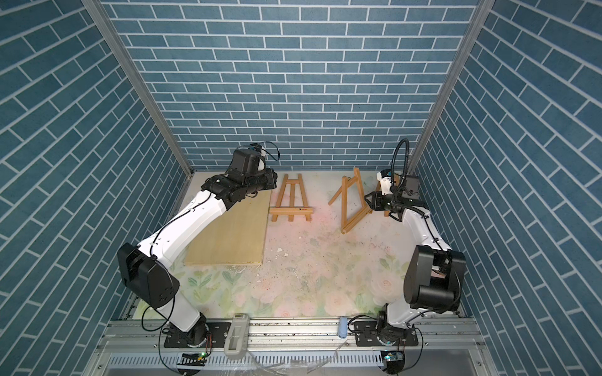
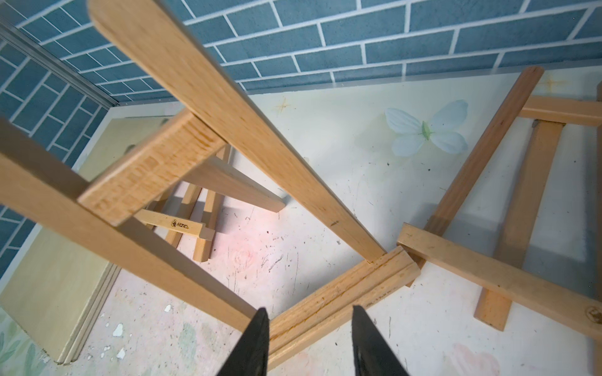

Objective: Disassemble the easel
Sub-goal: Pick up the easel at the center of the board.

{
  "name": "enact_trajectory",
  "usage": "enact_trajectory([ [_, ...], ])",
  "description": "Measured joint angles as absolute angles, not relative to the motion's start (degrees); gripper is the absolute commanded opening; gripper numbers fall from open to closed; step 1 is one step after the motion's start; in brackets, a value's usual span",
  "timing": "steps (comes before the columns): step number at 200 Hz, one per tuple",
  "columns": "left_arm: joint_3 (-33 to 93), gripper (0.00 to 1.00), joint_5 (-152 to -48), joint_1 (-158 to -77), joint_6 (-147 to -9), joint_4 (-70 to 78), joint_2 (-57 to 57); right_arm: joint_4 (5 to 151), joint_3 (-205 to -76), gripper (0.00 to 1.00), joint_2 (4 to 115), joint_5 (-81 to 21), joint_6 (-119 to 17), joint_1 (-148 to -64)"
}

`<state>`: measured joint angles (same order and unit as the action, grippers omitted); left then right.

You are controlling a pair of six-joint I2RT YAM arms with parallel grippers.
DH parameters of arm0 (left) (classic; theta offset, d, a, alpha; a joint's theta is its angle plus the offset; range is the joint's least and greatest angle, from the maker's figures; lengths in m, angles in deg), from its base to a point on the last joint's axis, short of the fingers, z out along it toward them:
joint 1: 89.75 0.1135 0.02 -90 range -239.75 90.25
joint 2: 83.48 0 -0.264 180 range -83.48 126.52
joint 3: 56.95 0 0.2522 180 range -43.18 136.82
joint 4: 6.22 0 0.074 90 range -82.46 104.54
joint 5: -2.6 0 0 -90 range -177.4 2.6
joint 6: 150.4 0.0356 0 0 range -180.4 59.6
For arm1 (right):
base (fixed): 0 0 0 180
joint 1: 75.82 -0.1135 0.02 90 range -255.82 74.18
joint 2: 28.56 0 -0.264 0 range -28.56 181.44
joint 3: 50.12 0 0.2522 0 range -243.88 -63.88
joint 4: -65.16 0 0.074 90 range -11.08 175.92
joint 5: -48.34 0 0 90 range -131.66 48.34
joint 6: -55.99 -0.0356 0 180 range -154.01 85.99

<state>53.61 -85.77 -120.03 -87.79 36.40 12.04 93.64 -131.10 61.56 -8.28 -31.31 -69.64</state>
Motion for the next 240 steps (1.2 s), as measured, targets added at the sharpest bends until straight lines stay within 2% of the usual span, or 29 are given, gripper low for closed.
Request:
enact_trajectory([
  [85, 55.10, 0.24, -84.66, -117.67, -86.70, 39.92, 11.85, 90.40, -137.64, 0.42, 71.18, -7.47, -28.40, -71.63],
  [192, 57.28, 0.23, -84.64, -116.49, -86.44, 42.63, 12.00, 86.10, -141.29, 0.39, 77.91, -8.37, -27.68, -74.06],
  [216, 59.36, 0.23, -84.64, -116.21, -86.07, 44.09, 12.31, 83.85, -141.29, 0.29, 78.96, -8.47, -26.87, -74.17],
  [240, 61.11, 0.24, -84.68, -116.16, -85.61, 45.06, 13.09, 82.71, -141.16, 0.08, 79.07, -8.34, -27.86, -74.19],
])
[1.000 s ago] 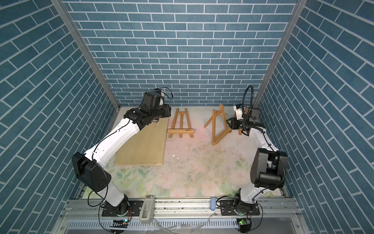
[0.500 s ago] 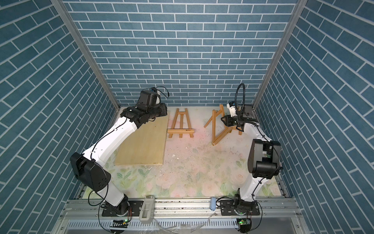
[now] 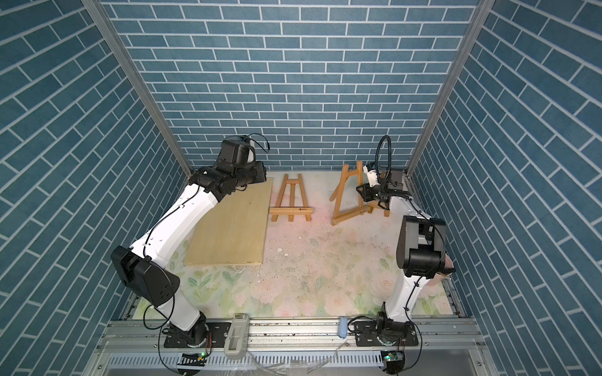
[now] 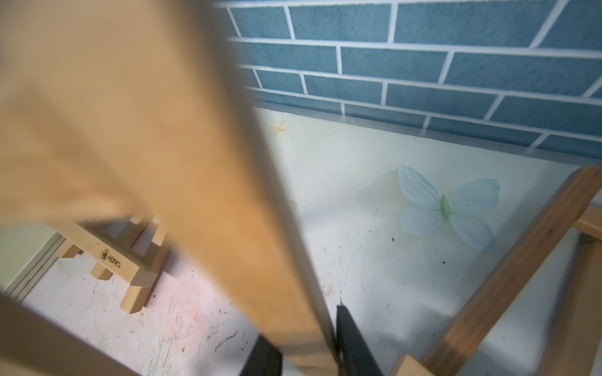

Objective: Disassemble the easel
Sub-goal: Pick up the easel at the center of the board, then place the easel at the center of the board.

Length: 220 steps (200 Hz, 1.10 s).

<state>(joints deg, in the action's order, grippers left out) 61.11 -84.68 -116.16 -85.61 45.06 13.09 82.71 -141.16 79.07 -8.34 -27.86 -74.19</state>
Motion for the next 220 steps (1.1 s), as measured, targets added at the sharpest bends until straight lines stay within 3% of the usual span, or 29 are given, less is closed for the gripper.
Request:
enact_trajectory([
  [14, 61.70, 0.23, -84.75, -116.16, -85.32, 45.56, 13.73, 82.27, -140.74, 0.00, 79.07, -8.45, -27.33, -74.34],
  [64, 62.99, 0.23, -87.52, -116.03, -85.02, 46.72, 17.77, 83.34, -135.78, 0.00, 72.93, -12.19, -27.09, -76.62],
  [155, 64.52, 0.22, -94.69, -115.90, -84.21, 43.83, 21.84, 114.95, -145.44, 0.00, 50.77, -24.93, -27.07, -80.79],
  [220, 62.81, 0.22, -96.44, -113.98, -82.79, 43.90, 19.61, 135.93, -149.42, 0.00, 54.09, -29.70, -27.64, -81.42],
])
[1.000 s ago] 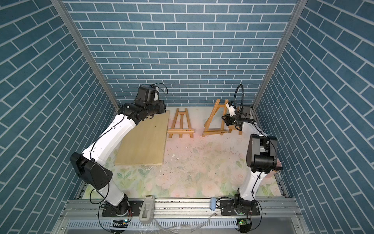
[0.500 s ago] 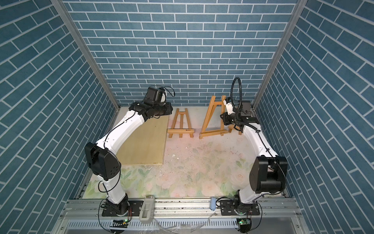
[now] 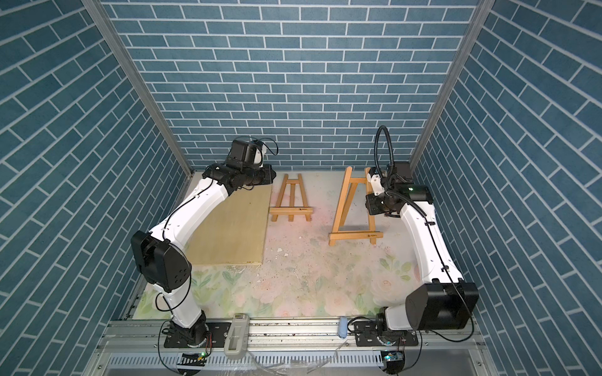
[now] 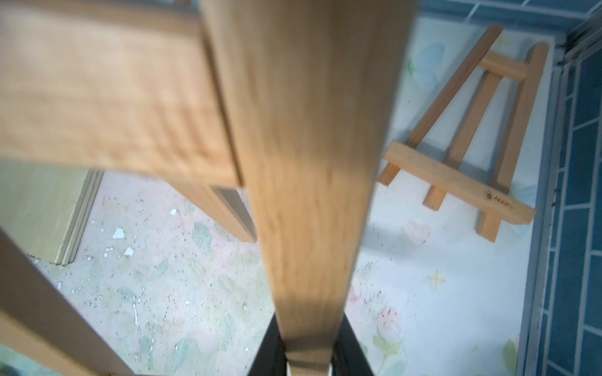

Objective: Disassemble the easel
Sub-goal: Place the easel at the center of the board.

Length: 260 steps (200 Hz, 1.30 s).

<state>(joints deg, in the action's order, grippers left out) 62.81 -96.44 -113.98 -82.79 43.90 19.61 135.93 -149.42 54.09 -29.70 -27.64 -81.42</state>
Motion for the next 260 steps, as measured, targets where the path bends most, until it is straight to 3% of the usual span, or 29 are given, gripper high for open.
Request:
enact_trajectory([
  [54, 59.90, 0.22, -97.53, -111.51, -82.44, 43.98, 13.66, 137.90, -156.24, 0.00, 68.21, -33.11, -28.27, -81.95],
  [191, 52.78, 0.23, -96.85, -106.72, -82.70, 46.15, 6.40, 125.13, -182.12, 0.00, 104.47, -43.21, -29.69, -84.20],
  [260, 52.78, 0.23, -96.22, -105.83, -82.70, 48.01, 6.40, 124.83, -191.01, 0.00, 113.47, -43.01, -31.49, -84.83],
])
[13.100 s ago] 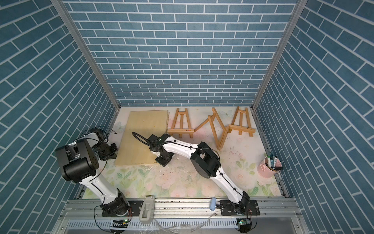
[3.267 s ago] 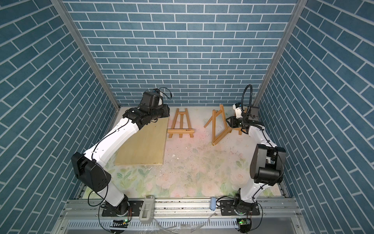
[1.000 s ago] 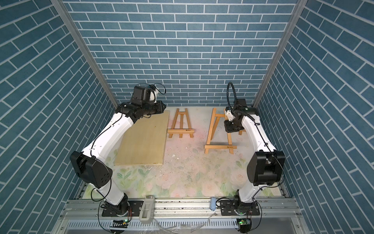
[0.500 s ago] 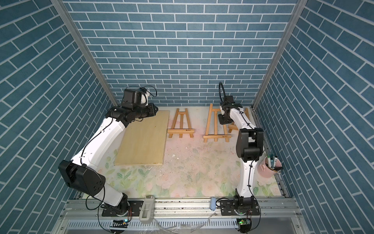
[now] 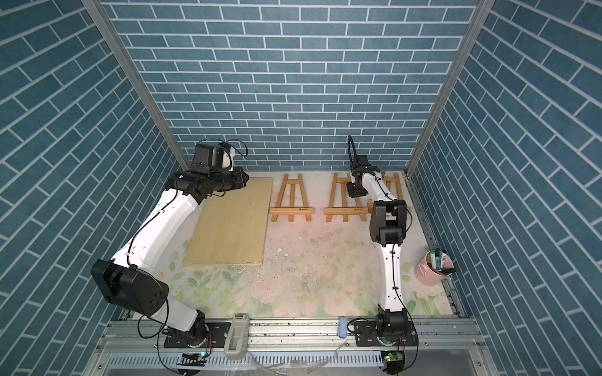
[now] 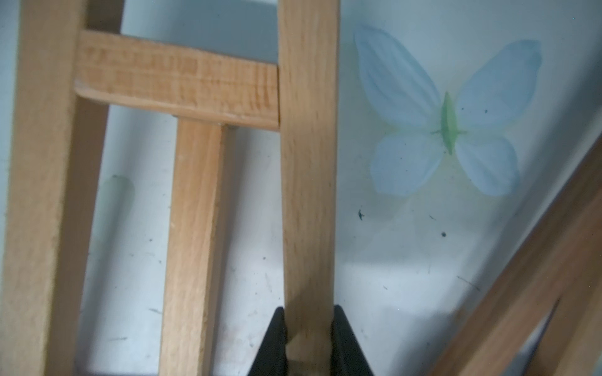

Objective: Disassemble the easel
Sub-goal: Place the easel at the center of the board, then reset both arms

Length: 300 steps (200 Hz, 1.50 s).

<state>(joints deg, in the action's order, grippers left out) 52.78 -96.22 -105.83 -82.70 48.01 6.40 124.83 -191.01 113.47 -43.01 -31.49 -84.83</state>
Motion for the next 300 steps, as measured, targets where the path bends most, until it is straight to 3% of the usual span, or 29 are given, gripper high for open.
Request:
enact_trajectory([
  [22, 52.78, 0.23, -96.02, -105.56, -82.70, 48.73, 6.40, 124.65, -191.27, 0.00, 114.04, -43.01, -32.27, -84.94],
  [53, 52.71, 0.23, -95.89, -105.39, -82.70, 49.30, 6.40, 124.17, -191.75, 0.13, 114.20, -43.23, -32.32, -85.16],
  [76, 51.58, 0.23, -95.54, -105.34, -82.70, 49.21, 6.16, 124.13, -191.75, 0.28, 114.20, -43.18, -32.69, -85.16],
  [89, 50.61, 0.23, -95.37, -105.30, -82.74, 49.23, 5.86, 123.45, -191.51, 0.50, 114.17, -43.10, -33.34, -85.16],
  [99, 49.94, 0.23, -95.17, -105.26, -82.72, 49.25, 5.51, 122.49, -190.97, 0.55, 114.02, -42.92, -34.15, -85.18],
  [146, 47.62, 0.26, -93.73, -104.95, -82.22, 49.23, 2.14, 120.17, -186.73, 0.55, 109.98, -42.46, -35.27, -85.29],
  [180, 44.93, 0.32, -91.41, -104.16, -80.54, 48.92, -2.51, 115.17, -176.21, 0.54, 97.93, -42.51, -36.49, -85.31],
  [217, 37.98, 0.48, -87.32, -102.70, -77.13, 45.84, -9.68, 104.65, -156.87, 0.57, 74.79, -44.17, -38.70, -85.12],
  [244, 26.42, 0.71, -82.30, -102.42, -73.15, 38.19, -16.15, 97.05, -142.73, 0.59, 59.49, -44.95, -41.45, -83.50],
  [282, 4.54, 0.88, -71.39, -102.31, -66.99, 21.47, -23.17, 90.86, -126.29, 0.62, 51.31, -45.50, -46.31, -77.14],
  [300, -4.64, 0.89, -67.72, -101.61, -63.20, 12.58, -23.78, 89.53, -119.47, 0.63, 50.24, -45.94, -47.79, -75.37],
])
